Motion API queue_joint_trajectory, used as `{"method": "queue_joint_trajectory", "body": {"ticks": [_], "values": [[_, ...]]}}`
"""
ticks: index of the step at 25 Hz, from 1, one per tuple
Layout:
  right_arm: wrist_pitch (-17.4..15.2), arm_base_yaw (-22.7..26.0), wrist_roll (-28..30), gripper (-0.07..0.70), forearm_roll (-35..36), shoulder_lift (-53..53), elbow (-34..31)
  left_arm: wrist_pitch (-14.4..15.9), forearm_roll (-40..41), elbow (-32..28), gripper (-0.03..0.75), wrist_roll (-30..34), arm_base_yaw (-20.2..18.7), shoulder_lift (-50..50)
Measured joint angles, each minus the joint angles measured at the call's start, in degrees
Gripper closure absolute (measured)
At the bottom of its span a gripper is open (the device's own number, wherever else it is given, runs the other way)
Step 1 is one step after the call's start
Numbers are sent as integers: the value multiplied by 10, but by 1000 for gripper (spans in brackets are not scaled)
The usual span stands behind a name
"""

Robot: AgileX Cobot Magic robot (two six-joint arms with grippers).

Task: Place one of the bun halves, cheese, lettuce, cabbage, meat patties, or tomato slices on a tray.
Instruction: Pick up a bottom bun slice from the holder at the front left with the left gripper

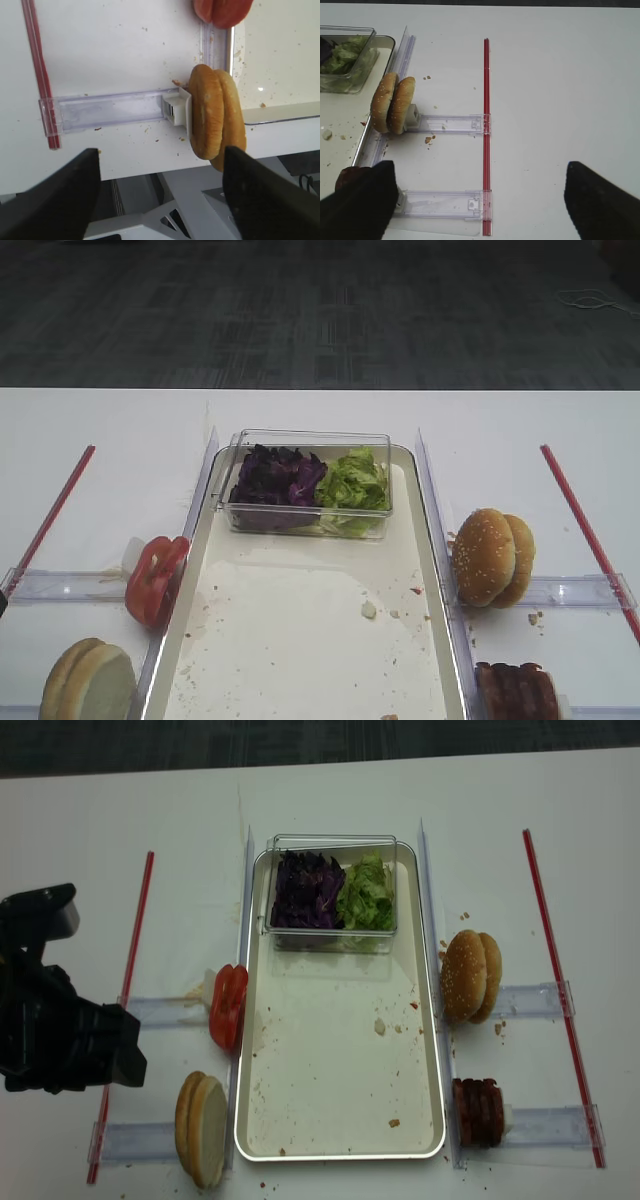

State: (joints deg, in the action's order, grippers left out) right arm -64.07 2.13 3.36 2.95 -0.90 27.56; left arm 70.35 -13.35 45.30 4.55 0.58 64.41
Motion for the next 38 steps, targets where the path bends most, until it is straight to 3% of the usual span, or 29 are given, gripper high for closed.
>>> {"method": "queue_joint_trajectory", "body": {"ticks": [15,18,32,38], "values": [[0,0,0,-67,0,0,0,0,9,0,207,-59,-14,0],[0,0,-1,-67,0,0,0,0,9,0,207,-81,-52,0],[0,0,-1,-67,0,0,0,0,9,0,207,-246,-296,0],[0,0,-1,-67,0,0,0,0,9,0,207,-283,-341,0]]}}
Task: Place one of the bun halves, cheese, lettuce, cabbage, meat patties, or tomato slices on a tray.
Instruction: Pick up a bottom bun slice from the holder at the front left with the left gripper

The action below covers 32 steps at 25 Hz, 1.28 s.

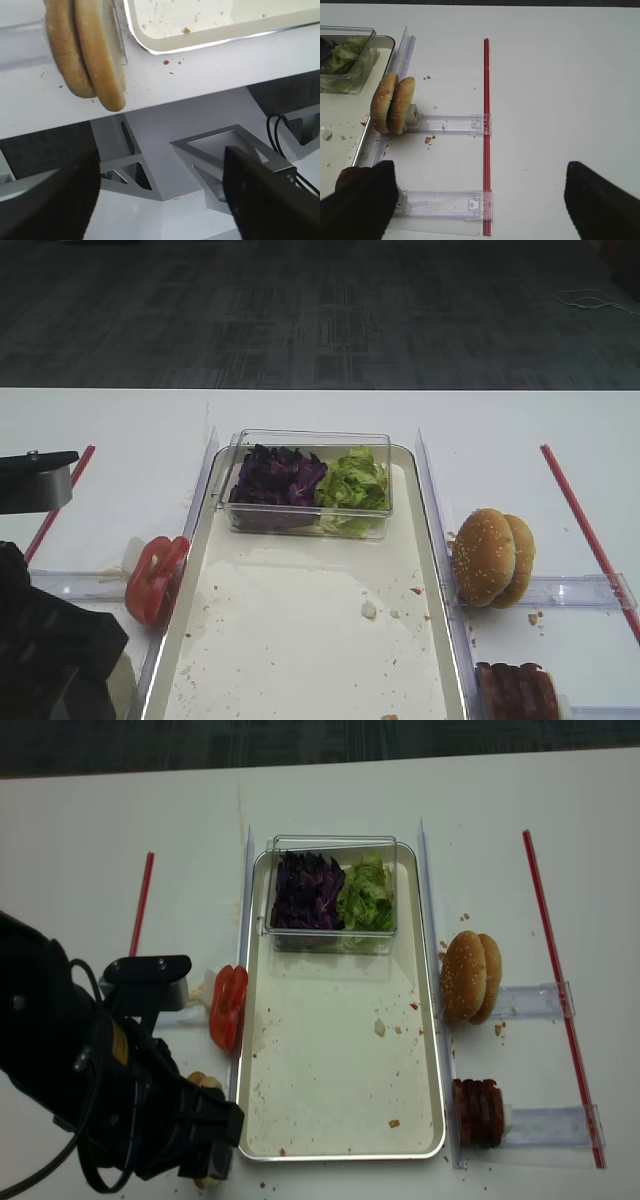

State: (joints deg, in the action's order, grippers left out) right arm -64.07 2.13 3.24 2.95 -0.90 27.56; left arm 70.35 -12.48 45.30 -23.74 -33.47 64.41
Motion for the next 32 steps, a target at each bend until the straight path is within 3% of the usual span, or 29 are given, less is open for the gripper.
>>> {"method": "queue_joint_trajectory", "body": {"ticks": [18,32], "values": [[0,0,0,-67,0,0,0,-61,32,19,239,12,-1,100],[0,0,0,-67,0,0,0,-38,59,41,242,14,4,132]]}}
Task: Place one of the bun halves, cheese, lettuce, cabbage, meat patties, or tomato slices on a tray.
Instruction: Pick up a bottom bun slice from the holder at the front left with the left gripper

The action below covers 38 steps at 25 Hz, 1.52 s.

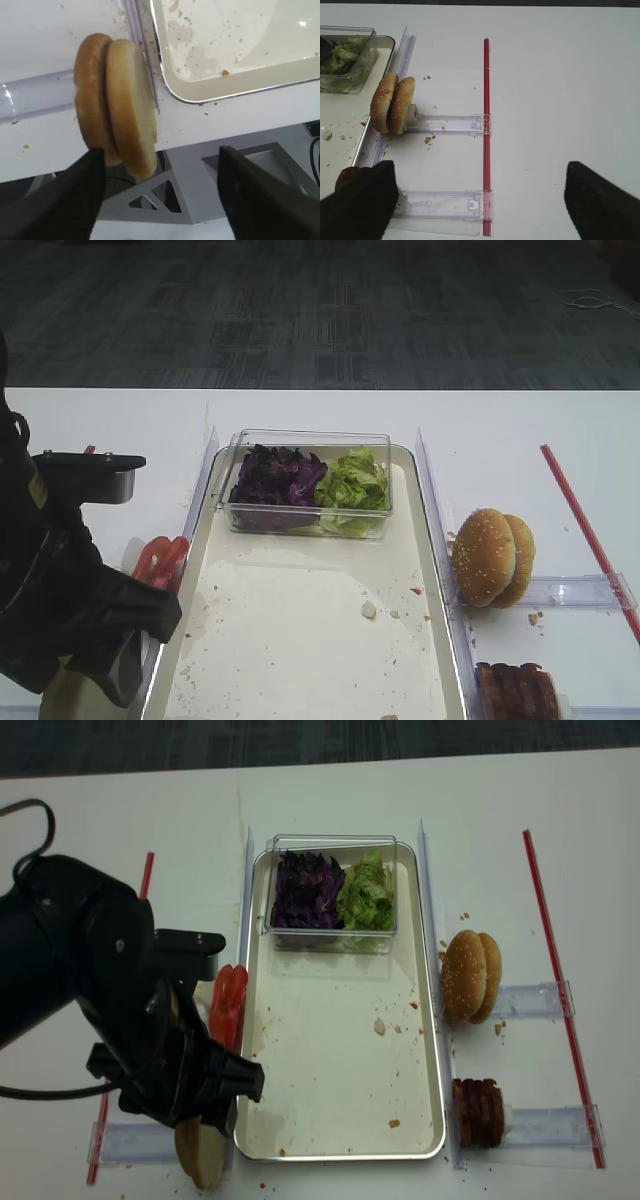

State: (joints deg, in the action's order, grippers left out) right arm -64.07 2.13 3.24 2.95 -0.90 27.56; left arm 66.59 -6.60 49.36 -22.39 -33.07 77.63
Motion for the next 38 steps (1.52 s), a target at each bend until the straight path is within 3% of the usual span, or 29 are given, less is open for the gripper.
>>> {"method": "queue_joint_trajectory", "body": {"ticks": [26,38], "values": [[0,0,1,-67,0,0,0,-33,-22,0,242,14,1,57],[0,0,1,-67,0,0,0,-39,4,0,365,14,18,66]]}}
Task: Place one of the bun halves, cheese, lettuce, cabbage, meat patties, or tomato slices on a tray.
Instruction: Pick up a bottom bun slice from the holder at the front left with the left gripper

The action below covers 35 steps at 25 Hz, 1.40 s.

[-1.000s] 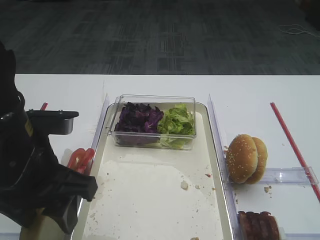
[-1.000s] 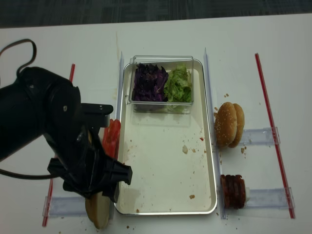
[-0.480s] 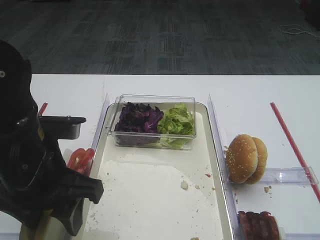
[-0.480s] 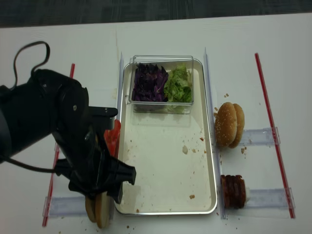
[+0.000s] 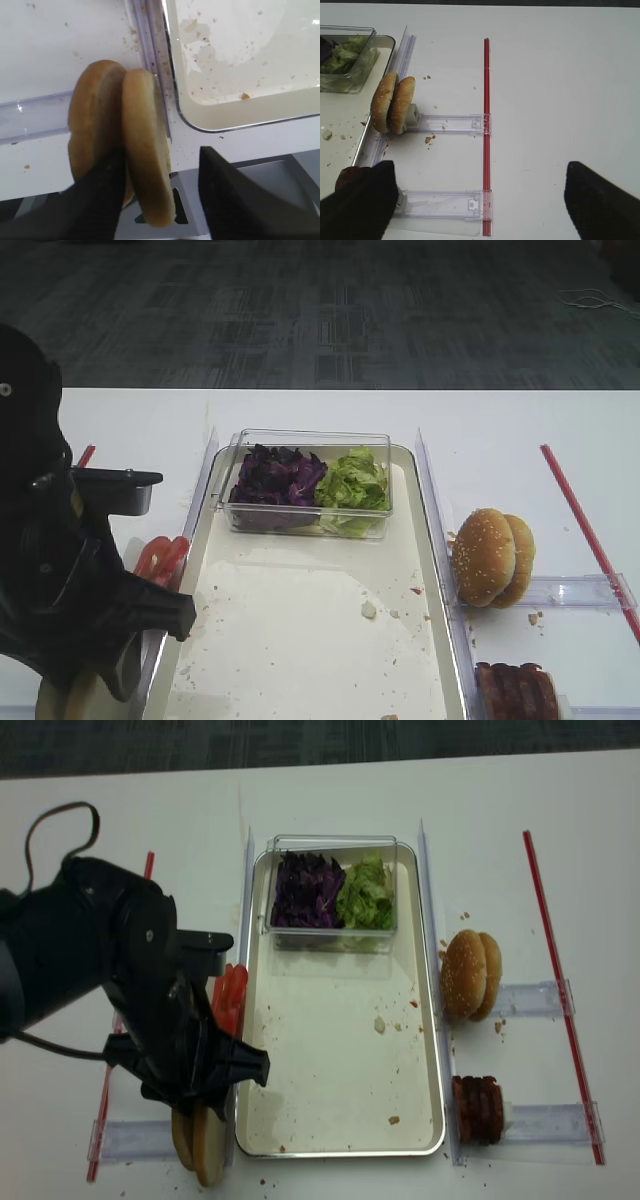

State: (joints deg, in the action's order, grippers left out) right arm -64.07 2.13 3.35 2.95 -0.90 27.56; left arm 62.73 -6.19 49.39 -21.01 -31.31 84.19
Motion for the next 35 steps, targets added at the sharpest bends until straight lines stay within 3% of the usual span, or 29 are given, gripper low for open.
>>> {"method": "queue_joint_trajectory", "body": {"ticks": [21,28,35], "values": [[0,0,0,-67,0,0,0,18,15,0,575,13,0,16],[0,0,0,-67,0,0,0,18,16,1,599,17,0,16],[0,0,0,-67,0,0,0,59,16,44,599,21,0,16]]}}
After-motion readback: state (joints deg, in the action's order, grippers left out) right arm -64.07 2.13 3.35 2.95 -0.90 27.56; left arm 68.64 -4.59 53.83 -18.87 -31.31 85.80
